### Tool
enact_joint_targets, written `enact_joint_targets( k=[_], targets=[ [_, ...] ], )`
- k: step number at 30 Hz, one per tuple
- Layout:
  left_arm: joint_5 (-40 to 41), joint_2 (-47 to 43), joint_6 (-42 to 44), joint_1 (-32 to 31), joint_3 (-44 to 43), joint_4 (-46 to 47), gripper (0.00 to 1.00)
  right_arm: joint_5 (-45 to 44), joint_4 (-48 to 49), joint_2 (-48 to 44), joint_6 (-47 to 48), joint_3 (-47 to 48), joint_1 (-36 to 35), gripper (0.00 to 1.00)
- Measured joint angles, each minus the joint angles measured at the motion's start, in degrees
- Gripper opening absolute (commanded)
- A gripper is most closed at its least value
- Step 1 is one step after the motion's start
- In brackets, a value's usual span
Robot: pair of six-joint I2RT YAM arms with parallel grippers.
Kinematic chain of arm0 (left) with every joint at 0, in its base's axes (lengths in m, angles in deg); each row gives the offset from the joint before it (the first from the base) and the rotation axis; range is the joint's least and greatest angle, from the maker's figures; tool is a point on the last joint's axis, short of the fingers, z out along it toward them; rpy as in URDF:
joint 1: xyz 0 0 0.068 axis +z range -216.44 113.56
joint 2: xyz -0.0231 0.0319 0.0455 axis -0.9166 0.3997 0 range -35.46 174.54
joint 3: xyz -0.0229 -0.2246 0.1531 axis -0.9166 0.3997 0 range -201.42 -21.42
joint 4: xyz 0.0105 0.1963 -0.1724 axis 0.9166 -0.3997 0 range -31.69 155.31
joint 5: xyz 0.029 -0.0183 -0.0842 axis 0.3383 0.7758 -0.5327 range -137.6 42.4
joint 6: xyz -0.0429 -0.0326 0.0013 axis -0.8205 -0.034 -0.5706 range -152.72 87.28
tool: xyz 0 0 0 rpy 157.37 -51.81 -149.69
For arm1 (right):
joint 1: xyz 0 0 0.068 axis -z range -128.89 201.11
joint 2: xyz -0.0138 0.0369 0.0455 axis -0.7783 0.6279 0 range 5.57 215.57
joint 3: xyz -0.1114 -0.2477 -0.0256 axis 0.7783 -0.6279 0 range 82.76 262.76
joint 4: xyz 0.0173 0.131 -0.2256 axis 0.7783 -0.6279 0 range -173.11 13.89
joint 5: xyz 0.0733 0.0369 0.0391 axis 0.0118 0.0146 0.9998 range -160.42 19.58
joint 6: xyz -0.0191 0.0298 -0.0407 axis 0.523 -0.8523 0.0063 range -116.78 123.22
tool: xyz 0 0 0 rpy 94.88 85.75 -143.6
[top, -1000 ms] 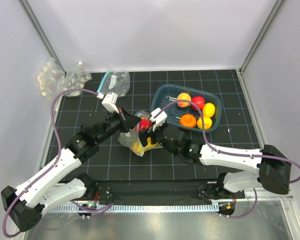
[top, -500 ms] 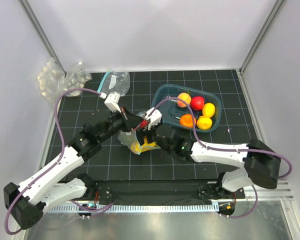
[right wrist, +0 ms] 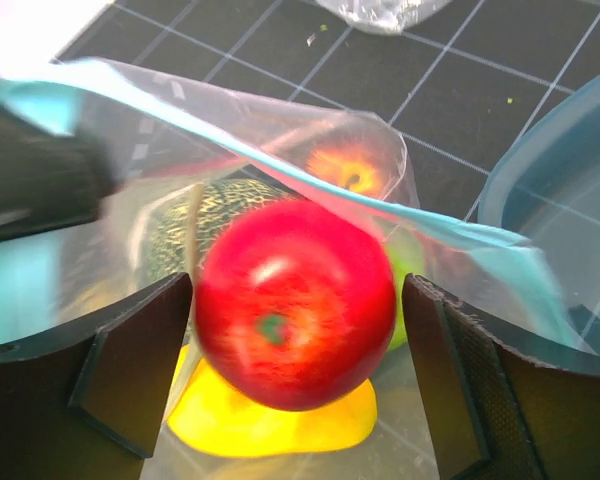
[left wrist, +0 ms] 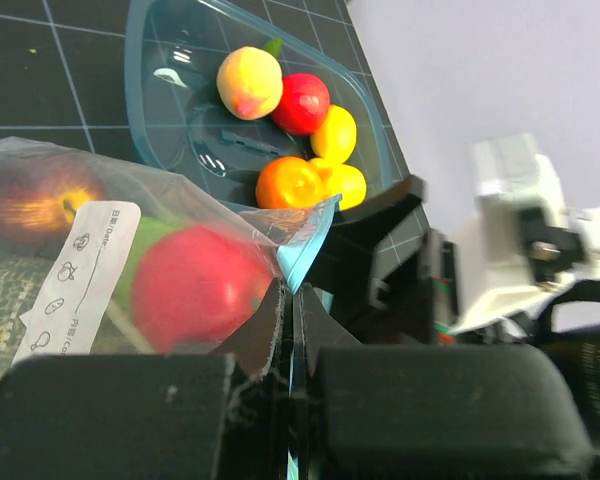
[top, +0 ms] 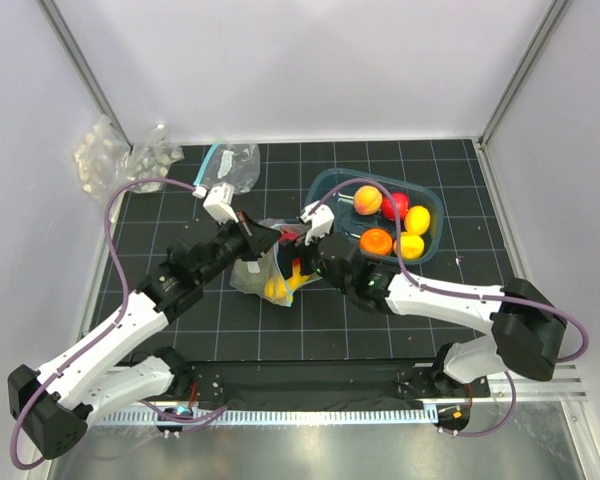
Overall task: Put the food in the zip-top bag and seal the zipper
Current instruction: Place the fake fruit in the zipper food storage bag.
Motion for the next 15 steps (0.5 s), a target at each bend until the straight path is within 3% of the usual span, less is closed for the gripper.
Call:
enact_joint_targets(
  k=[3,9,15],
  targets=[
    [0.81,0.02,-0.35,0.00,0.00,-0.26,0.00,0.13,-1.16,-2.49,0.00,0.00,0.00,0.99],
    [1.49,0.00,-0.44,0.13,-0.02,-0.74,0.00,0.35,-1.99,-4.66,0.00,0.04,0.00,0.99],
    [2.38,0.00,-0.44,0.28,-0.02,-1.75,0.00,0.13,-4.74,-5.49,-0.46,0.04,0.00,0.83]
  ],
)
